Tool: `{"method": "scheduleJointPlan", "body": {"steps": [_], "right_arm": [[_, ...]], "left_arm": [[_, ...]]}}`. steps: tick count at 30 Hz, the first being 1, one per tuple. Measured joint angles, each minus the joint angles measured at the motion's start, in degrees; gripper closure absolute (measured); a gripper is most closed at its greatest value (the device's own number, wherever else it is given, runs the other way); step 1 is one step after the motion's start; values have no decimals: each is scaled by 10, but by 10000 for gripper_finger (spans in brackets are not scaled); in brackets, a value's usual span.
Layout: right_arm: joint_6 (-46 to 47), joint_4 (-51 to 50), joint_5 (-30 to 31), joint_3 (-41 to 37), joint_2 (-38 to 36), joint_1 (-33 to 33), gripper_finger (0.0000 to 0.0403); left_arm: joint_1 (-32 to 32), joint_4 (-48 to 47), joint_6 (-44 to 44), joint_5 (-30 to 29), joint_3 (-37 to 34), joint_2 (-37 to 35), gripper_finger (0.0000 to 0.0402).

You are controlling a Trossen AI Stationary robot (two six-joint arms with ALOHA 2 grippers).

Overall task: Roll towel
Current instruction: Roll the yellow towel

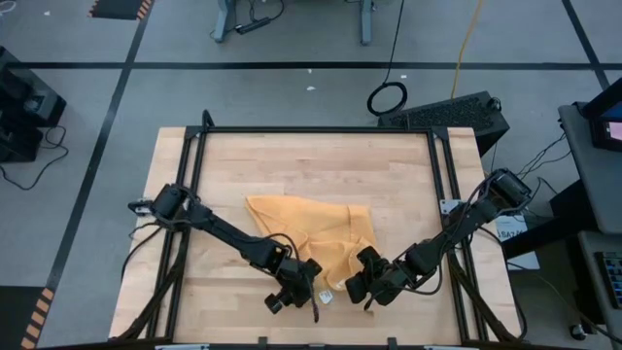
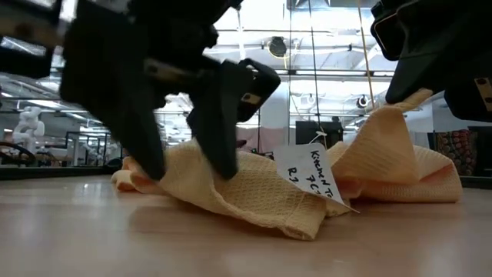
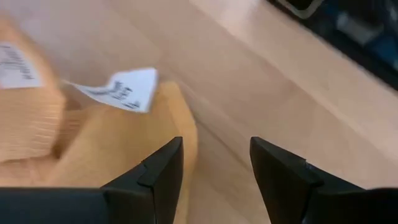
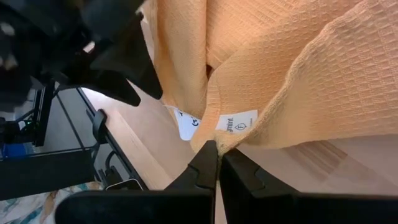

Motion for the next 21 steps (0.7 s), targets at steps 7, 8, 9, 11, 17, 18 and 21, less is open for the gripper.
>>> {"method": "scheduleJointPlan", "body": {"steps": [7,8,9,11,17,18,21], "right_arm": [[11,2,18,0,0,0,401],[11,1,18,0,0,0,401],[11,2,18,0,0,0,401],[11,2,17,0,0,0,401],[2,2,13,0,0,2,401],[-4,2,13,0,0,4,401],[-29,2,13,0,0,9,401]], "left_arm": [[-3,-9,50,-60,0,21,267],[-3,-8,54,-62,0,21,280],[-2,-7,57,-68,0,21,294],[1,-6,64,-69,0,21,325],[17,-42,44,-58,5,9,393],[22,-62,39,-42,8,-1,393],[38,-114,35,40,22,-48,397]]}}
